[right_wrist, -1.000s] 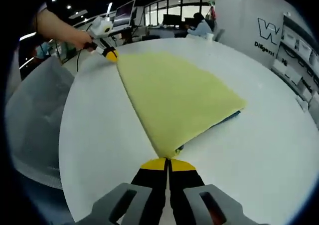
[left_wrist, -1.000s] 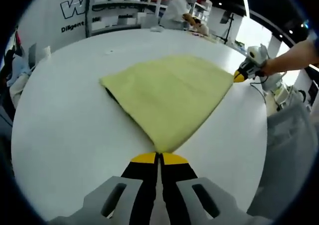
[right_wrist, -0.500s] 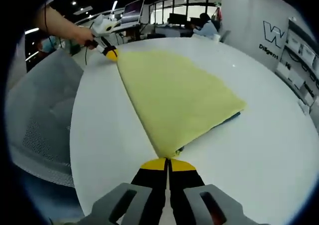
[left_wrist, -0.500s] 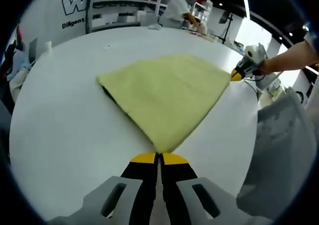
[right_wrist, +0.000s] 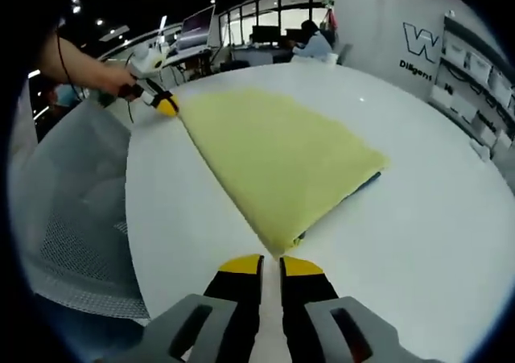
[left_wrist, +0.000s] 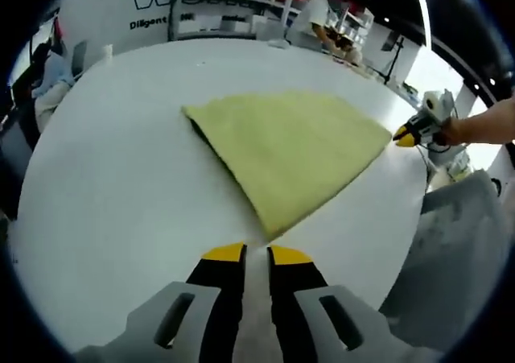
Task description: Fold the garment on the visible template until the final outline fits inside the template.
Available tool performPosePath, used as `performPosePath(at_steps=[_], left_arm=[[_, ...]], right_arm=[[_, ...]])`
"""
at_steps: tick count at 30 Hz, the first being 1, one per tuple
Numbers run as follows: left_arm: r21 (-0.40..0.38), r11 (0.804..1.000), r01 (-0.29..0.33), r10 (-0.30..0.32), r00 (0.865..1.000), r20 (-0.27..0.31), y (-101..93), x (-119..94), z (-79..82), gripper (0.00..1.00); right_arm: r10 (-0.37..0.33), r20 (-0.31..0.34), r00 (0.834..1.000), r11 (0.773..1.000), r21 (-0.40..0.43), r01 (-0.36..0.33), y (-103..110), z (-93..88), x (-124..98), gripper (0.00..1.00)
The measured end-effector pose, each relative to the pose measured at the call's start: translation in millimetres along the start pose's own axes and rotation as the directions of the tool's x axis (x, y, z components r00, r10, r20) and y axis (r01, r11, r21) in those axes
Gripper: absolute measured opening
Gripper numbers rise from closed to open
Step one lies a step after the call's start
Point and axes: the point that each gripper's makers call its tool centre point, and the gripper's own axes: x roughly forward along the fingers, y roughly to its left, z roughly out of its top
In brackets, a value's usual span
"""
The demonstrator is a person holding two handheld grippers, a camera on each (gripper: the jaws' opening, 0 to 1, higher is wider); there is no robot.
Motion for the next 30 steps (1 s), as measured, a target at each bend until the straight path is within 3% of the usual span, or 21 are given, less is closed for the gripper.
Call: performPosePath(at_steps=[2,8,11,16,23,25,30], left_arm=[[-0.054,0.998,-0.019,0.022,0.999,0.044,-1.5,-10.1,4.2,0.13],[-0.050,0.998,-0.042,0.047,0.993,0.107,-16.1,-31.0,9.3,0.27],[-0.003,0.998,-0.066,0.065,0.983,0.171,-24.1,-42.3,31.0,0.31],[0.005,0.998,-0.064,0.062,0.981,0.186,-31.4,-52.5,39.4,0.38],[-0.007,0.997,-0.074,0.074,0.975,0.209,-25.5,-64.5,33.1,0.41],[-0.024,0.999,-0.048,0.052,0.966,0.251,-31.9,-67.6,40.3,0.43],[0.001,1.000,-0.028,0.026,0.959,0.282,-44.9,-64.9,52.0,0.54]], right_arm=[[-0.006,0.028,1.000,0.999,0.038,0.005,4.4,3.6,-3.9,0.07],[-0.043,0.115,0.992,0.993,0.116,0.030,14.0,16.0,-19.4,0.15],[-0.066,0.154,0.986,0.984,0.173,0.039,18.2,19.7,-24.9,0.20],[-0.094,0.181,0.979,0.976,0.209,0.055,24.0,21.9,-29.9,0.30],[-0.134,0.212,0.968,0.965,0.251,0.078,25.1,27.6,-31.7,0.43],[-0.143,0.223,0.964,0.963,0.257,0.083,25.6,32.0,-33.2,0.46],[-0.166,0.253,0.953,0.959,0.268,0.096,24.5,44.9,-34.8,0.56]])
